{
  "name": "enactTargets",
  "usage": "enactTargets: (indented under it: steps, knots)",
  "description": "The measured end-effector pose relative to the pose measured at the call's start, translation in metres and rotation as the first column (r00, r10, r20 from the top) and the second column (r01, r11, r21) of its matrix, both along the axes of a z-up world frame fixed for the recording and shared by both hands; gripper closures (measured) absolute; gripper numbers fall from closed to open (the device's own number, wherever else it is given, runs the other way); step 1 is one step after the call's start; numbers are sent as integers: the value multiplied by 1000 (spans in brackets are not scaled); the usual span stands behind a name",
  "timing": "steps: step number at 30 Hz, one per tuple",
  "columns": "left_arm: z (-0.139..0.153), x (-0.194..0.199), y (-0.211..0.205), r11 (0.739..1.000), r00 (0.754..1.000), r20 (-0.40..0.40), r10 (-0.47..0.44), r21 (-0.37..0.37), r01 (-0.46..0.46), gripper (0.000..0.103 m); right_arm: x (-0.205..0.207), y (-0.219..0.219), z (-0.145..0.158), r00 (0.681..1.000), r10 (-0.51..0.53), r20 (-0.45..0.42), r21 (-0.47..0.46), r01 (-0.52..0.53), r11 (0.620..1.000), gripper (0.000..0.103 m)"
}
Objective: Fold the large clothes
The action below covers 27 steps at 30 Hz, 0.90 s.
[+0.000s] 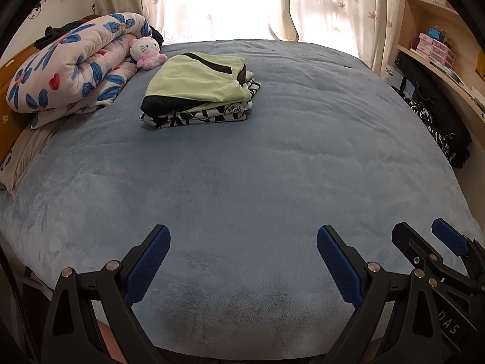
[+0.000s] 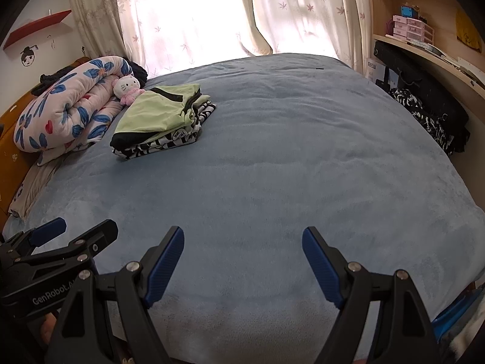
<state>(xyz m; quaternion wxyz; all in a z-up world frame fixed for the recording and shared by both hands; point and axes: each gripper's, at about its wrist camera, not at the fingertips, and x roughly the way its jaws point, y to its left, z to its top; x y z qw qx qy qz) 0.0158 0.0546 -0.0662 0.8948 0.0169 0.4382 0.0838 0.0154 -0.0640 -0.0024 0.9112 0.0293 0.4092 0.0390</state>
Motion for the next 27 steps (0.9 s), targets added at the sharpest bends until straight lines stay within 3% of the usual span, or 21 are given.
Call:
enactTargets:
  steps: [27]
  knots:
    - [-17, 13, 8, 1000, 998, -65, 10, -21, -11, 7, 11, 6, -16, 999, -2, -50, -4, 2, 1000, 22]
